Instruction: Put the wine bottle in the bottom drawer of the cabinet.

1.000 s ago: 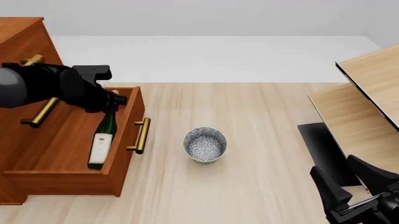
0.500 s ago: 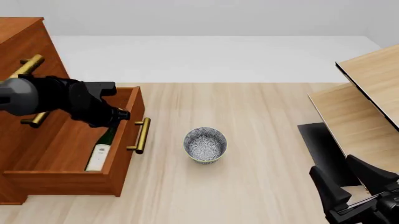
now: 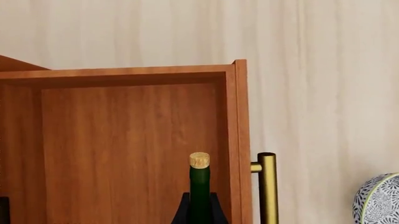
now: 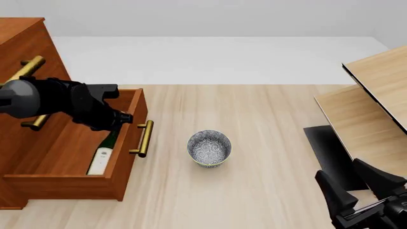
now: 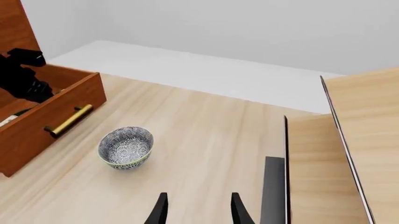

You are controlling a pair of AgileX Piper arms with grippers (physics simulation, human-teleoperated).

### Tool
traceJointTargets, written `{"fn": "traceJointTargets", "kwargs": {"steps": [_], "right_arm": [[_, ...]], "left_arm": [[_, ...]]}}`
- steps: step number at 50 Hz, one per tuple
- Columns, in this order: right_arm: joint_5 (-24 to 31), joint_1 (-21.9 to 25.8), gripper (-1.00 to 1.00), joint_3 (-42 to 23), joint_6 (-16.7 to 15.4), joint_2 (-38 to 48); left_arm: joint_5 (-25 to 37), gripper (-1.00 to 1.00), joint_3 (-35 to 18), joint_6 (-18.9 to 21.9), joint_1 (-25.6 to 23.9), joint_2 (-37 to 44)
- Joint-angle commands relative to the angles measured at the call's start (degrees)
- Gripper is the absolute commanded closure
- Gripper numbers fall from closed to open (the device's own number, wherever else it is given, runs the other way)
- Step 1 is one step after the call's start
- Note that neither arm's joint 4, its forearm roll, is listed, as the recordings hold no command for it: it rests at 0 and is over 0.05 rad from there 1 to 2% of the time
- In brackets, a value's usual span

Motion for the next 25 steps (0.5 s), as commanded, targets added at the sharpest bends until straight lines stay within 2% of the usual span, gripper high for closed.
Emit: {"fn": "traceJointTargets", "kwargs": {"steps": [1,6,7,25], "right_arm": [[-0.1,0.1,-1.0,0.0,-0.1,0.0],[-0.3,0.1,-1.0,0.0,0.0,0.2],[-0.5,0.2,-1.0,0.0,0.0,0.4],[-0.8,0.5,-1.0,0.0,0.0,1.0]], "left_arm": [[1.2,1.0,-0.2,-0.7,0.2,-0.3],[1.2,1.0,-0.4,-0.4,0.9,-0.2],[1.3,-1.0,-0.4,-0.4,0.7,-0.2],[3.4,-1.0,-2.4,0.9,2.2,-1.7]]}}
